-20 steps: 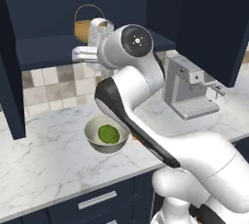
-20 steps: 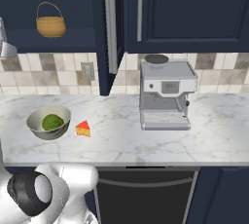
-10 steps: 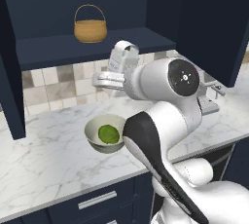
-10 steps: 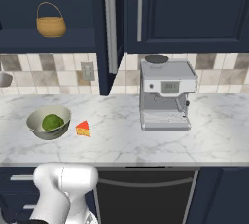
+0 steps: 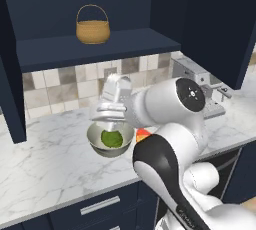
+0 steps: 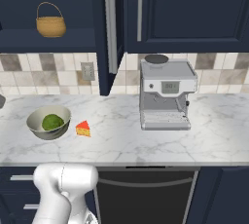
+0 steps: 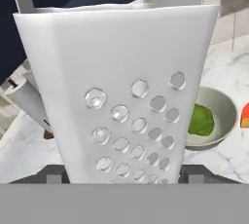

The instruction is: Pick the cheese from the fridge and the cheese grater from the cabinet and place them next to the salad bowl.

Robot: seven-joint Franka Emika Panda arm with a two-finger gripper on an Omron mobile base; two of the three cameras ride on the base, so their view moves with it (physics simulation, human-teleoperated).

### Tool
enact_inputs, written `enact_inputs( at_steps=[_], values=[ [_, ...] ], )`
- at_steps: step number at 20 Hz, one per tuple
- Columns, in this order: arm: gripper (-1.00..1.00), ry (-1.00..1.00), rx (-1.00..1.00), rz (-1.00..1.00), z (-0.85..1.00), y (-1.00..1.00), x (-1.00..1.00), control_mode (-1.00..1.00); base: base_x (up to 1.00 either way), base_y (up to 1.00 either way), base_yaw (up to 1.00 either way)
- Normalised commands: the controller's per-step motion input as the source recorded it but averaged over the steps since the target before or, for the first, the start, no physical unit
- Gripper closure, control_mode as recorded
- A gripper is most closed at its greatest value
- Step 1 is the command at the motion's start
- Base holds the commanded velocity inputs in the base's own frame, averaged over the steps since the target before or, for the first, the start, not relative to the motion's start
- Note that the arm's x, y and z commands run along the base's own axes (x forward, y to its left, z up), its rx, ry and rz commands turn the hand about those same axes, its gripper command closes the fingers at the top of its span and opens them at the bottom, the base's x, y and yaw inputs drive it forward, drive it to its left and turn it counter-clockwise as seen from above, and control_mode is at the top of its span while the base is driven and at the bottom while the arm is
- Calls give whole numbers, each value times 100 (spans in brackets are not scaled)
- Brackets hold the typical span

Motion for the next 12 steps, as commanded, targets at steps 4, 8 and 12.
enact_inputs(
  at_steps=[4, 8, 12],
  values=[
    [100, 29, 0, 41, -42, 56, 3, -100, 0, 0, 0],
    [100, 18, -1, 28, -41, 33, 6, -100, 0, 0, 0],
    [100, 6, -6, 0, -32, 0, 0, -100, 0, 0, 0]
  ],
)
